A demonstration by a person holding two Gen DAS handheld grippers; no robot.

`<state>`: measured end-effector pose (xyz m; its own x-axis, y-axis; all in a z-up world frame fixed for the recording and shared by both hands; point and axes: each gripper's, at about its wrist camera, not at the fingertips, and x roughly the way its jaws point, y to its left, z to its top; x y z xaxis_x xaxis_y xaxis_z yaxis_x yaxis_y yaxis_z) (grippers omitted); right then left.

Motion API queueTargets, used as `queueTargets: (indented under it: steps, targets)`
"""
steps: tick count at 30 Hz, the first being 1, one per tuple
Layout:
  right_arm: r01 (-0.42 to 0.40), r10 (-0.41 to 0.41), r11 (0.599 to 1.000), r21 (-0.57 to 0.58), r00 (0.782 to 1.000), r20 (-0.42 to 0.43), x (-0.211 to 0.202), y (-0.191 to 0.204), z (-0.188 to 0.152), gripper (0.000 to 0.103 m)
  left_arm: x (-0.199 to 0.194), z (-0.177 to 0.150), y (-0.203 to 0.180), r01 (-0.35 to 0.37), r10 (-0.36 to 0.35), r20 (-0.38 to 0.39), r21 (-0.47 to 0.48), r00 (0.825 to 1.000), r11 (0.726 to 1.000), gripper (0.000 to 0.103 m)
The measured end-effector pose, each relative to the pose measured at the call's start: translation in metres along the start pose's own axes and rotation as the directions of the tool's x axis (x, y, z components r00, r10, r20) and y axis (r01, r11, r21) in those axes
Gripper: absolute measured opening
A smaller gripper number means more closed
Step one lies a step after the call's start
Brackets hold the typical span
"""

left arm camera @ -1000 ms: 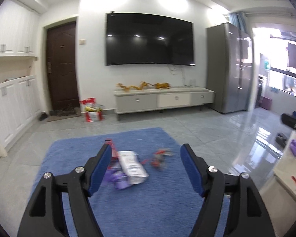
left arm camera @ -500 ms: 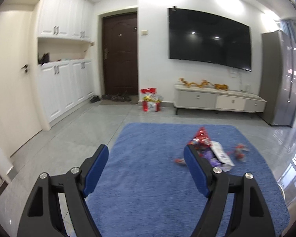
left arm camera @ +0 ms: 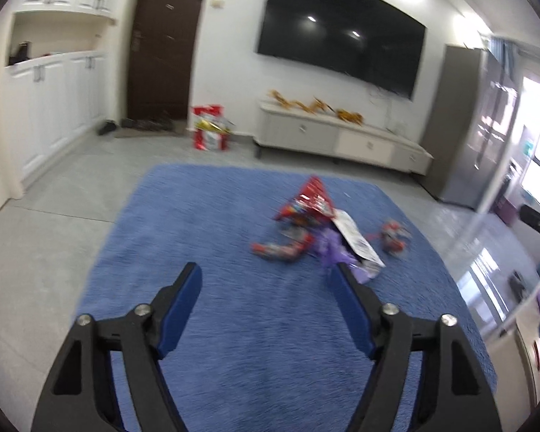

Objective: Collect trash
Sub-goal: 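Move both tools back from the trash bin toward the rug, then grasp the purple wrapper with the left tool while the right grasps the clear-red plastic bag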

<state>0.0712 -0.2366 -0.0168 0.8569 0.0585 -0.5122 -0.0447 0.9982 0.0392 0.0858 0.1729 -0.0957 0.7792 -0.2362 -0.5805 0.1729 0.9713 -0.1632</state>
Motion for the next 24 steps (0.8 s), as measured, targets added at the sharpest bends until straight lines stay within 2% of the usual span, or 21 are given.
queueTargets:
  steps: [4, 10, 12, 15, 24]
  targets:
    - [-0.037, 0.038, 0.999, 0.016, 0.996, -0.080, 0.042, -0.001, -0.008, 0.086, 0.037, 0.003, -0.026, 0.091, -0.089, -0.062, 0.022, 0.994, 0.996, 0.061]
    - [-0.085, 0.089, 0.996, 0.029, 0.982, -0.168, 0.095, 0.002, -0.019, 0.081, 0.081, 0.013, -0.037, 0.156, -0.157, -0.111, -0.017, 0.981, 0.988, 0.054]
    - [-0.100, 0.104, 0.994, 0.032, 0.977, -0.185, 0.109, 0.005, -0.021, 0.080, 0.094, 0.016, -0.038, 0.168, -0.172, -0.120, -0.041, 0.978, 0.985, 0.051]
    - [-0.132, 0.139, 0.990, 0.048, 0.967, -0.213, 0.135, 0.010, -0.022, 0.078, 0.110, 0.017, -0.040, 0.175, -0.182, -0.145, -0.056, 0.973, 0.983, 0.039]
    - [-0.183, 0.217, 0.973, 0.140, 0.932, -0.292, 0.205, 0.018, -0.031, 0.061, 0.138, 0.005, -0.042, 0.169, -0.184, -0.205, -0.089, 0.961, 0.982, 0.020]
